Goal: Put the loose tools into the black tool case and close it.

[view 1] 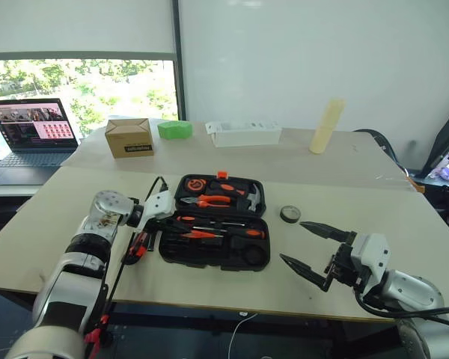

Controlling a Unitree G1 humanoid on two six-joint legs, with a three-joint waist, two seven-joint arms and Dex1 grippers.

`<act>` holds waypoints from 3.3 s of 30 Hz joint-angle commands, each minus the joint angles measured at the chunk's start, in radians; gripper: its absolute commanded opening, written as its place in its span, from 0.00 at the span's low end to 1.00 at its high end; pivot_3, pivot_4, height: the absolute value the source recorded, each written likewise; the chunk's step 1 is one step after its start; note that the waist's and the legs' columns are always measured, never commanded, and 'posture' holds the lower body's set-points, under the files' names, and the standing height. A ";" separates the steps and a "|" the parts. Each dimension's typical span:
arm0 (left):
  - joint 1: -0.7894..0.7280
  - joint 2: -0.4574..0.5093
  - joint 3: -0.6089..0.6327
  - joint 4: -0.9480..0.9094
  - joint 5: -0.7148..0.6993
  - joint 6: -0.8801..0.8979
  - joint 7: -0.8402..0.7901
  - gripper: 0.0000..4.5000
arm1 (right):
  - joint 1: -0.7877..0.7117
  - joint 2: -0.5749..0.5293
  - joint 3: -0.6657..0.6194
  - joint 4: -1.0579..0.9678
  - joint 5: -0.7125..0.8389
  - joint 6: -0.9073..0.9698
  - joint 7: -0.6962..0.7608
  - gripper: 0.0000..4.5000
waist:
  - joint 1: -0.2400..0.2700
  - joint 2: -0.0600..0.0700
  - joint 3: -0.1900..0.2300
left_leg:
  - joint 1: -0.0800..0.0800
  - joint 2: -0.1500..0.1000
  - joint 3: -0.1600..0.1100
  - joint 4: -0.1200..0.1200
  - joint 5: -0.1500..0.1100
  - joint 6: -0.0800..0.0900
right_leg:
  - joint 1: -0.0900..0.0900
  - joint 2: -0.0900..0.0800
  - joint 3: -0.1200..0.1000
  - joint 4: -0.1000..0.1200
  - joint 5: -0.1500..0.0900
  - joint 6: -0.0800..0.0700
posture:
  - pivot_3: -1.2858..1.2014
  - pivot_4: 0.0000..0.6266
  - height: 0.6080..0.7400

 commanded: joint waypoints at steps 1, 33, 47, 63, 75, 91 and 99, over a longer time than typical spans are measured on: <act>-0.004 -0.018 -0.010 0.019 0.021 -0.002 0.015 0.01 | 0.001 0.004 -0.001 -0.034 0.007 -0.022 -0.005 1.00 | 0.000 0.000 0.000 | 0.000 0.000 0.000 0.000 0.000 0.000 | 0.000 0.000 0.000 0.000 0.000 0.000 | 0.52 0.24 1.00; 0.842 0.362 0.646 -0.466 -0.394 0.356 0.219 0.27 | -0.003 0.021 -0.003 0.034 0.028 -0.072 0.036 1.00 | -0.025 0.005 0.002 | 0.001 0.008 0.001 -0.003 -0.001 -0.001 | -0.002 -0.001 -0.001 0.000 -0.002 -0.002 | 0.52 0.24 1.00; 0.846 0.336 0.565 -0.885 -0.493 0.879 0.453 0.99 | -0.046 0.005 0.028 0.022 0.037 -0.053 0.071 1.00 | 0.009 0.005 0.003 | 0.003 0.009 0.000 -0.002 0.000 -0.005 | 0.000 0.000 -0.004 0.002 -0.003 -0.005 | 0.52 0.24 1.00; 0.600 0.236 0.253 -0.904 -0.358 1.167 0.693 0.74 | -0.051 0.014 0.050 0.008 0.016 -0.060 0.031 1.00 | -0.003 0.006 0.003 | 0.006 0.004 -0.001 -0.003 0.000 -0.006 | 0.002 0.001 -0.003 0.003 -0.003 -0.005 | 0.52 0.24 1.00; 0.407 0.331 0.284 -0.679 -0.387 0.579 0.157 0.39 | 0.028 -0.019 -0.001 -0.024 0.025 -0.061 0.022 1.00 | 0.004 0.003 0.005 | -0.001 0.005 0.000 -0.003 0.000 -0.007 | -0.005 0.002 -0.004 0.004 -0.004 -0.006 | 0.52 0.24 1.00; 0.084 0.099 -0.143 -0.459 -0.058 0.182 -0.103 0.39 | 0.076 -0.023 -0.024 -0.069 0.012 -0.052 -0.009 1.00 | -0.005 0.005 0.005 | -0.001 0.000 -0.004 -0.001 -0.001 -0.004 | 0.000 0.002 -0.002 0.001 -0.005 -0.003 | 0.52 0.24 1.00; 0.108 0.105 -0.150 -0.434 -0.039 0.159 -0.137 0.39 | 0.091 -0.020 -0.023 -0.079 0.004 -0.056 -0.029 1.00 | 0.000 0.005 0.005 | -0.001 0.000 -0.005 -0.001 -0.002 -0.003 | 0.000 0.001 -0.003 0.001 -0.005 -0.002 | 0.52 0.24 1.00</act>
